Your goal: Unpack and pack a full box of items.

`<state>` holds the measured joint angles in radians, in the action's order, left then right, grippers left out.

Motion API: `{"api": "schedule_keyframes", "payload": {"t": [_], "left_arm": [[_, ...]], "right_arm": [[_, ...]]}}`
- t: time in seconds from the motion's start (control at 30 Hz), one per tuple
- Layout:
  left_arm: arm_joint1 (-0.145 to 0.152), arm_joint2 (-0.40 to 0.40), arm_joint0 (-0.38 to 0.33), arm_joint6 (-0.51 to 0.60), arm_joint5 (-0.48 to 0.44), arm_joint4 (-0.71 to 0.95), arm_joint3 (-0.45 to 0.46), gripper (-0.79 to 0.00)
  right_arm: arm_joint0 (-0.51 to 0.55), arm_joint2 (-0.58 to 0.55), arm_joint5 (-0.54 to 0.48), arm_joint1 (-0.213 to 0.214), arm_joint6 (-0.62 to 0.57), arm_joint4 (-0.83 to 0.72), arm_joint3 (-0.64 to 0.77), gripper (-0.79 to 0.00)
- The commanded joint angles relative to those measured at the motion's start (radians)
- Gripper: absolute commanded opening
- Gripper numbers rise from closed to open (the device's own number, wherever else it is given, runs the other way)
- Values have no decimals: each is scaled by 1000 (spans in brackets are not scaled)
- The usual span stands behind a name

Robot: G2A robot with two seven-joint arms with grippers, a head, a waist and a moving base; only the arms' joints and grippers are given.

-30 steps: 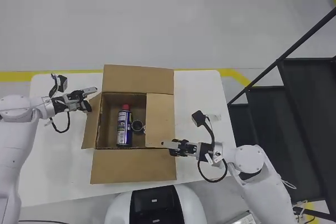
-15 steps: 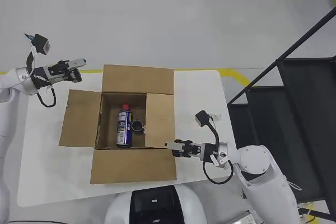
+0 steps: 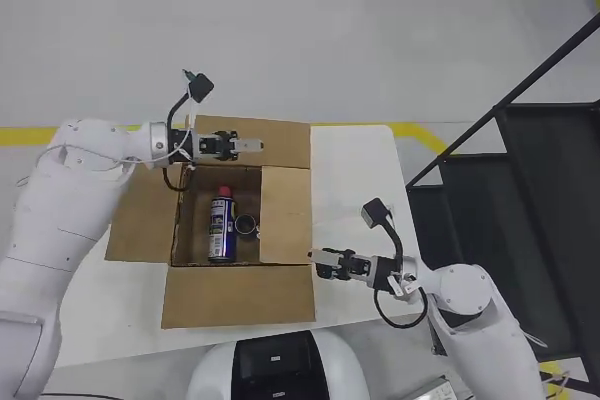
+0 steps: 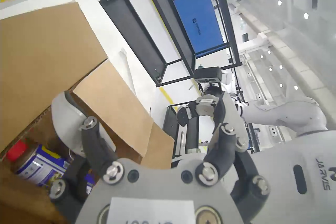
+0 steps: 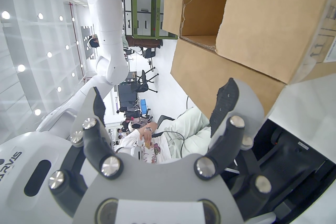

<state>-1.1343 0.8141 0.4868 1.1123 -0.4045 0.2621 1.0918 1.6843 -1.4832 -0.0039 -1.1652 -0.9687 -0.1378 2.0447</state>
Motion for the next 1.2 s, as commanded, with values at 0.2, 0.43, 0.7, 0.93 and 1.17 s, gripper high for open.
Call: {"api": "schedule_keyframes", "payload": {"t": [0.2, 0.43, 0.7, 0.93, 1.17], "left_arm": [[-88, -184, -84, -26, 6, -129, -169, 0], [-139, -240, -110, 39, 22, -101, -273, 0], [-200, -260, -118, 147, -10, 59, -398, 0], [-250, -261, -149, 239, -55, 164, -499, 0], [-269, -238, -158, 287, -16, 293, -457, 0]], "right_arm": [[4, -6, -14, 7, 14, -13, -26, 0], [-3, 14, -14, 12, 23, -11, -31, 0], [-18, 43, -11, 17, 32, -9, -43, 0], [-6, 44, -21, 24, 21, -21, -14, 0], [39, 13, -47, 34, 16, -26, 65, 0]]}}
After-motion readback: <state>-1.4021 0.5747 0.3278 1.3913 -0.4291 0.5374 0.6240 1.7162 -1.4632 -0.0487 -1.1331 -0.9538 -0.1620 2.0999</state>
